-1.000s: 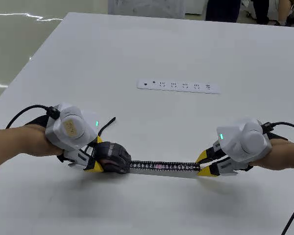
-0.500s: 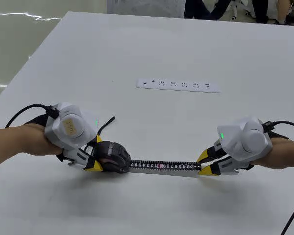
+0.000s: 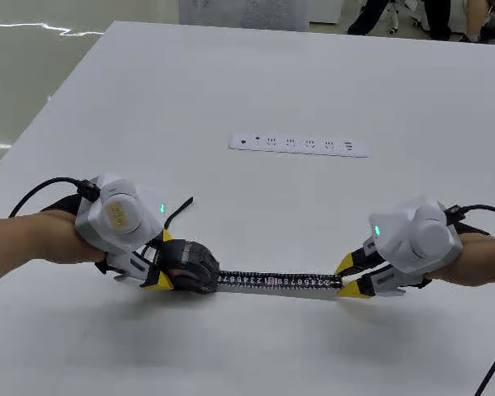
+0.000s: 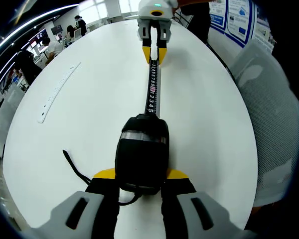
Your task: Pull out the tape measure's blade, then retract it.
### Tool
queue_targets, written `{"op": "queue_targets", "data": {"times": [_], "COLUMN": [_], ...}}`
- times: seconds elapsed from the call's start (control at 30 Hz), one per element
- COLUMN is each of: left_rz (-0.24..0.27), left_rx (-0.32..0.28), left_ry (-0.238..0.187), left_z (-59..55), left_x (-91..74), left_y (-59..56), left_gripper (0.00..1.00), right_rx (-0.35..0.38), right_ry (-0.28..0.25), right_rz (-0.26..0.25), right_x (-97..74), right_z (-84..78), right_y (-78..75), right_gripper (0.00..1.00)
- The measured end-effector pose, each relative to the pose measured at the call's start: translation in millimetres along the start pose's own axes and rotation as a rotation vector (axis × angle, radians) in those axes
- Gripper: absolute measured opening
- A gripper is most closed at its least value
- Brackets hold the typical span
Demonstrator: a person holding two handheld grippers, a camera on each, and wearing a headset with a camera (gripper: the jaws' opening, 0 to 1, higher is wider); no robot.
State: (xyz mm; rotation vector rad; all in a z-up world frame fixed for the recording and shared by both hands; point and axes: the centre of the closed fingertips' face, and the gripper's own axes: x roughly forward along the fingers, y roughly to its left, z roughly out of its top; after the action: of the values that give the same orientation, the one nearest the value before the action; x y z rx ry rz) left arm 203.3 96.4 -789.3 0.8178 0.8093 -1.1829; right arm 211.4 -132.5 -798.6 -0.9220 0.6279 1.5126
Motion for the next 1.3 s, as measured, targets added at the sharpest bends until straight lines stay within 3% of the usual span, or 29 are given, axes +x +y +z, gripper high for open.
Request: {"op": "queue_targets", "data": {"times": [1.3], "left_rz": [-0.004], "left_rx": [0.004], "left_ry": [0.001], "left_z": [0.2], "left_x": [-1.8], "left_y": [-2.6], "left_gripper": [0.27], "right_rx": [-0.003], "right_ry": [0.016], "right_rz": [0.001], "right_x": [-5.2], "right_z": [-5.7], "right_y": [1.7], "right_gripper": [0.11]}}
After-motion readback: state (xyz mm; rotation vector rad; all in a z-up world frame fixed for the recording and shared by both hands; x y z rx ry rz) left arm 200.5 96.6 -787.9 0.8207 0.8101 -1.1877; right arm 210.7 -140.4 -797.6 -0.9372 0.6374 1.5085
